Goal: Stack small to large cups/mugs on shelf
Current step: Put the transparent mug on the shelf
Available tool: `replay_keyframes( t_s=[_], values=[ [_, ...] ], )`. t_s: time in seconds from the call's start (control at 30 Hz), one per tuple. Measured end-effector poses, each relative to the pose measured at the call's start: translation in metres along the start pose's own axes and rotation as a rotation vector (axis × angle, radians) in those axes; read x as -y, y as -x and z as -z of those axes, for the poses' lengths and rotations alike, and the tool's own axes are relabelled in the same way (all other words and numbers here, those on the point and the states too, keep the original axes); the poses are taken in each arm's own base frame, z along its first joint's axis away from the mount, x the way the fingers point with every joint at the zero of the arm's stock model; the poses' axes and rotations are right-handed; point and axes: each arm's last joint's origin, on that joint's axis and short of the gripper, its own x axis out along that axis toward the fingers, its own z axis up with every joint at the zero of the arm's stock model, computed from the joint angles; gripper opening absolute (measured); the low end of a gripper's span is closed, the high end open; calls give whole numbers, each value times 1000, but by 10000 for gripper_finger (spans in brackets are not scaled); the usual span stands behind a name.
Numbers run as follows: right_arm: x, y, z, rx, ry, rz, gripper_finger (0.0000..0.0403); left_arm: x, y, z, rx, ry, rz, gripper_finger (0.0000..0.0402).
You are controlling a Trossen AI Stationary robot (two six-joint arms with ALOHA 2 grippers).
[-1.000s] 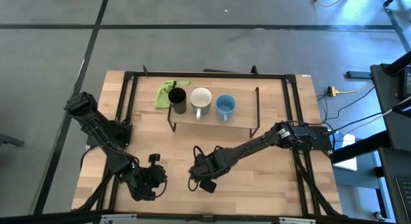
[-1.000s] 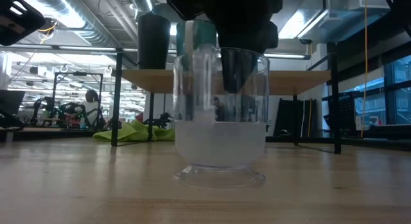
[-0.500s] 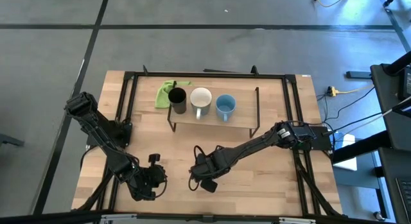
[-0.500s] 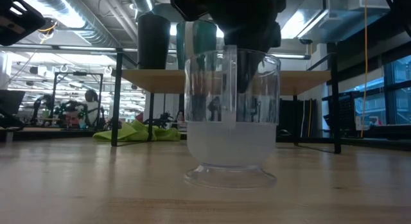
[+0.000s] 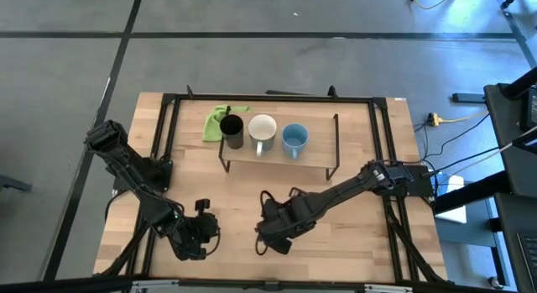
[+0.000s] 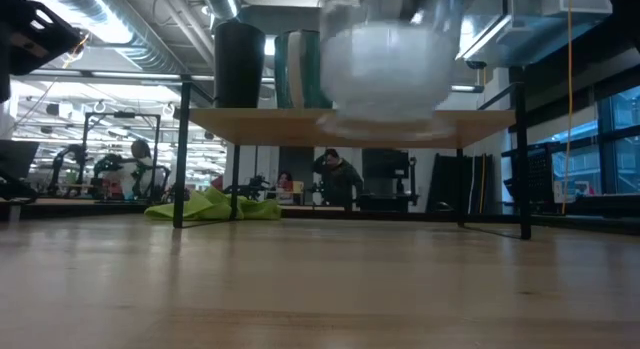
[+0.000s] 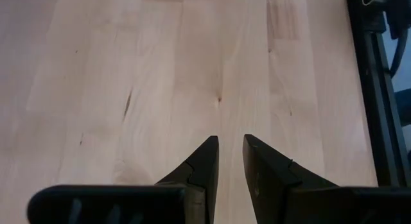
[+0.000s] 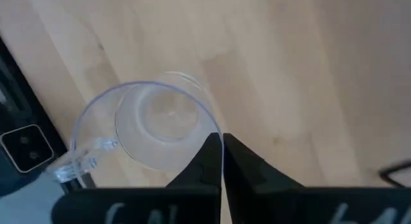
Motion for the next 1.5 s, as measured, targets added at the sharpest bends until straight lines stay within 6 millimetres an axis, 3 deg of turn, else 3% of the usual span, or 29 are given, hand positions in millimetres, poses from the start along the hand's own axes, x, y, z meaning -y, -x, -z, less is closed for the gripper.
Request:
replay_keyframes(
  t_s=[0.23, 0.6, 0.93, 1.13, 1.33, 1.5],
  values=[
    [3, 28, 25, -3, -4, 10, 4, -1, -1, -1, -3, 2, -7, 66],
    [5, 54, 37, 90, -36, -7, 4, -1, -1, 0, -19, 26, 5, 66],
    [67, 118, 21, 355, -146, 22, 4, 3, -1, -3, -3, 79, 59, 66],
    [94, 148, 26, 368, -147, -60, 4, 6, 0, -6, 18, 99, 83, 66],
    [90, 149, 33, 251, -111, -173, 4, 7, 0, -5, 19, 100, 87, 66],
    [83, 120, 41, 120, -72, -129, 4, 6, 0, -5, 20, 99, 86, 66]
  ],
)
